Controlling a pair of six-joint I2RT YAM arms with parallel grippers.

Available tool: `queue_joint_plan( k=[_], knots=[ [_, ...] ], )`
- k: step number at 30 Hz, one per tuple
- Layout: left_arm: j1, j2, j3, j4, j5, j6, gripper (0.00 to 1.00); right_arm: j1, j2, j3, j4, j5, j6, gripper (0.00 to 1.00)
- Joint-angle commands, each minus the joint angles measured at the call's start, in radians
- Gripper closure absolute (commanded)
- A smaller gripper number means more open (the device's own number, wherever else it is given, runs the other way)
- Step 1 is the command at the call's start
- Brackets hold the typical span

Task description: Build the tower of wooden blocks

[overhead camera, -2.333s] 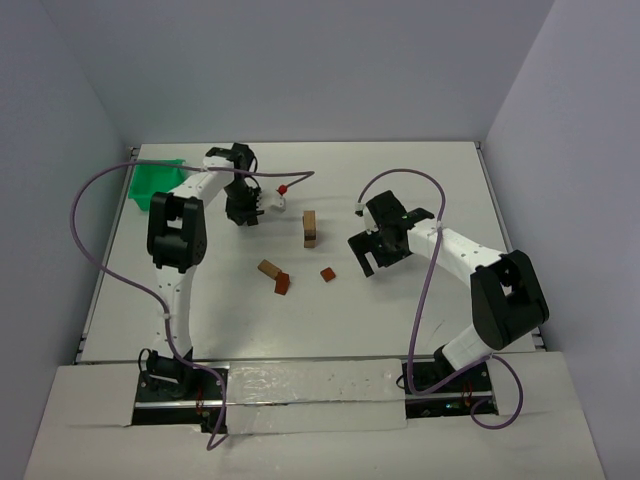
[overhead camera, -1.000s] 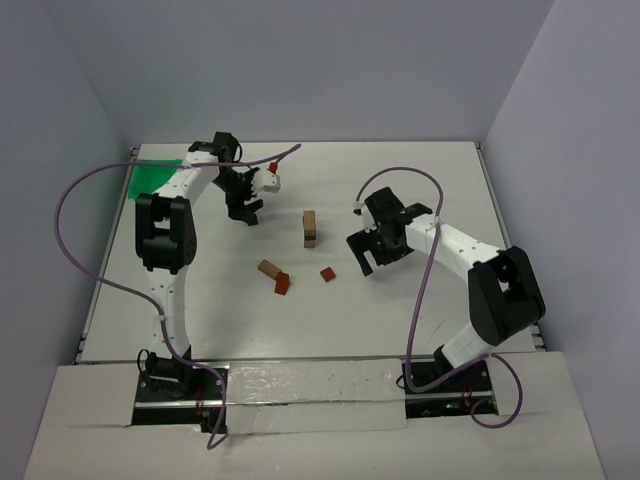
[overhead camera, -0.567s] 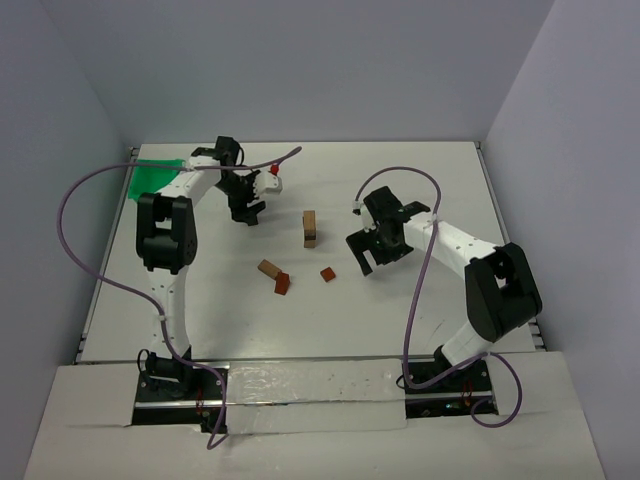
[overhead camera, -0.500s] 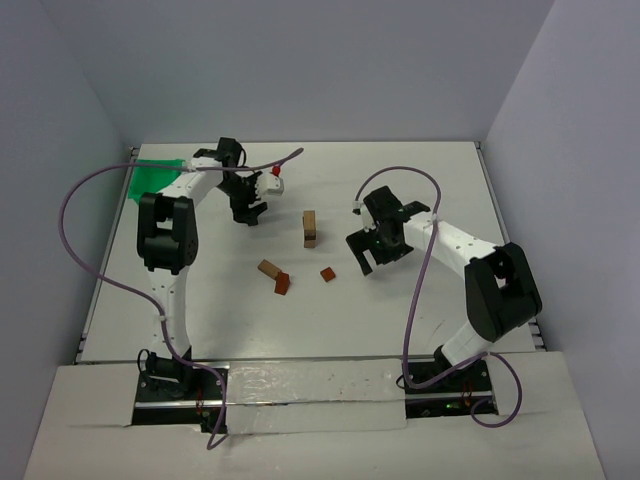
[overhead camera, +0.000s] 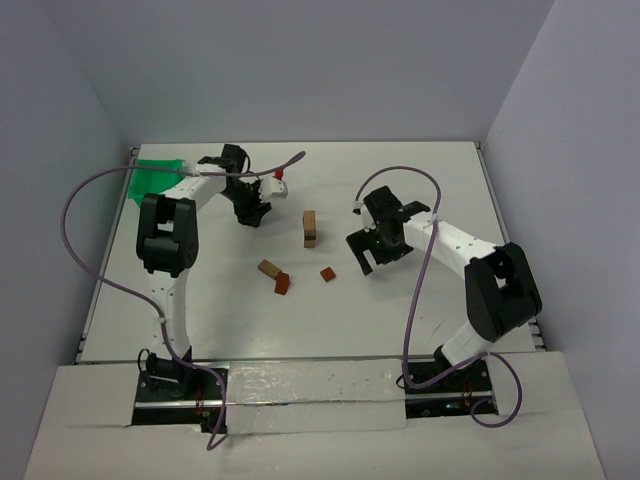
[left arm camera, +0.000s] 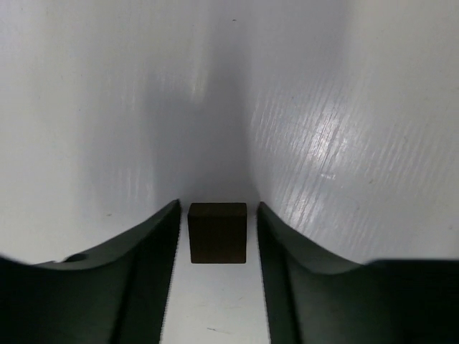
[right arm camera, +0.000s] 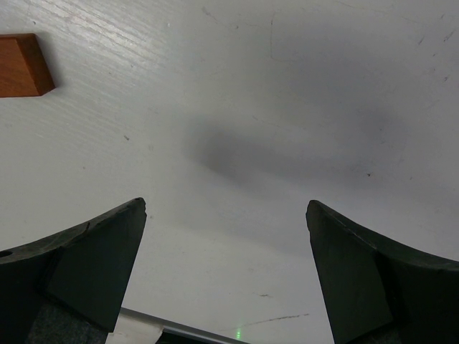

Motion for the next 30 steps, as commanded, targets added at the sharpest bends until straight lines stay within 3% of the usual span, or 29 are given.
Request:
queue_joint_plan(
  k=[1,7,8,10,12,14,19,21,24,26,30],
  knots=[
    [-0.019,-0.038,-0.052,0.086,-0.026,-0.068,0.56,-0.008,-0.013,0.024,0.004,0.001,-0.011,0.0],
    [-0.018,-0.116,-0.126,0.091,-0.039,-0.11,0.68,-0.007,-0.032,0.0,0.021,-0.012,-0.017,0.0],
    [-0.02,-0.131,-0.136,0.093,-0.042,-0.128,0.73,-0.007,-0.034,-0.004,0.026,-0.014,-0.019,0.0],
    [-0.023,-0.157,-0.13,0.088,-0.053,-0.201,0.99,-0.007,-0.037,-0.006,0.03,-0.016,-0.023,0.0],
    [-0.026,-0.172,-0.11,0.087,-0.067,-0.25,1.0,-0.007,-0.04,-0.006,0.034,-0.018,-0.024,0.0],
    [-0.036,-0.195,-0.09,0.106,-0.098,-0.394,1.0,-0.007,-0.046,-0.006,0.036,-0.019,-0.027,0.0],
    [-0.087,-0.308,-0.004,0.107,-0.205,-0.857,1.0,-0.007,-0.07,-0.026,0.037,-0.015,-0.034,0.0],
    [-0.141,-0.366,0.015,0.12,-0.382,-1.102,1.0,-0.007,-0.074,-0.041,0.039,-0.021,-0.033,0.0],
    [-0.228,-0.387,0.079,0.056,-0.617,-1.337,1.0,-0.007,-0.073,-0.053,0.039,-0.029,-0.029,0.0],
    [-0.229,-0.375,0.141,-0.047,-0.572,-1.452,1.0,-0.007,-0.07,-0.047,0.034,-0.036,-0.029,0.0],
    [-0.247,-0.34,0.198,-0.14,-0.465,-1.534,1.0,-0.008,-0.065,-0.039,0.029,-0.028,-0.032,0.0]
  ],
)
